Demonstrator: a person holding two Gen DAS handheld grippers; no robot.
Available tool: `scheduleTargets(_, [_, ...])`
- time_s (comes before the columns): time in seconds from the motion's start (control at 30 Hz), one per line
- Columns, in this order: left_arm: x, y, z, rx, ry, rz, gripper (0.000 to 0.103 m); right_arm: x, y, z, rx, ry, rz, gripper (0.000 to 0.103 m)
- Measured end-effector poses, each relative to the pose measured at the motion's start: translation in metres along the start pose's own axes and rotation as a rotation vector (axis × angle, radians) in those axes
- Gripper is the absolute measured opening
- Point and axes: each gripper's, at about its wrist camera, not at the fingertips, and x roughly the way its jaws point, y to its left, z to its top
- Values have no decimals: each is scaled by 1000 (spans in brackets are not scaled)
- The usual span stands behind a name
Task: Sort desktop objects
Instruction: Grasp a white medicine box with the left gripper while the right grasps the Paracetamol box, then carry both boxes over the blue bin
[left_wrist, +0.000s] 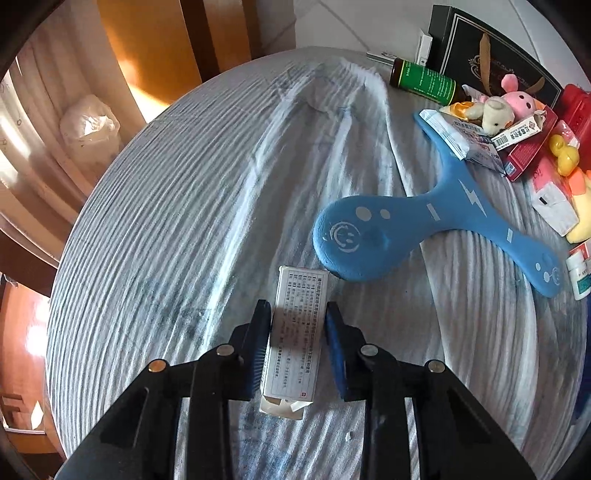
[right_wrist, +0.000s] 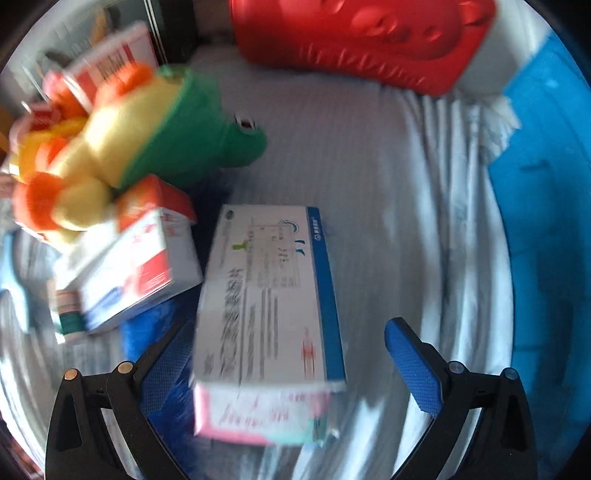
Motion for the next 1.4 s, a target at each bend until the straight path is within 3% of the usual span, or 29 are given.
scheduleTargets(0.07, [-2,-1,2,1,-8,-2,29,9,-4,10,17,34,29,102])
scheduleTargets(0.1, [-5,-1,2,3,-10,-4,29,11,-5,12,15,39,21,97])
scheduleTargets(0.13, [-4,-2,3,5,-11,-6,28,12,-4,13,3,38,18,77])
scheduleTargets(0.2, [-7,-3,3,7,-12,-1,28,8,-4,11,3,31,13,72])
scheduleTargets(0.37, [-28,-2,-5,-22,-52,-13,28,-33,-7,-24,16,-68,60,72])
scheduleTargets(0.53, [-64,-5,-21,-57,-110,-21,28,-96,-9,-76,15,-227,43,72])
scheduleTargets(0.73, [-126,-28,-38,-16,-241,-17,28,-183,-18,-143,36,-431,68,72])
scheduleTargets(0.8, [-152,-44,-44,14,-296,-24,28,-207,-27,-145,45,-497,68,72])
scheduleTargets(1.07, [-229,-115,-58,120,-433,-148,28,-294,-72,-227,118,-722,36,72])
scheduleTargets(1.2, [-270,-172,-70,195,-498,-238,28,-326,-110,-268,180,-816,4,72])
scheduleTargets(1.4, [-322,-271,-89,295,-552,-382,28,-349,-184,-313,277,-888,-61,72])
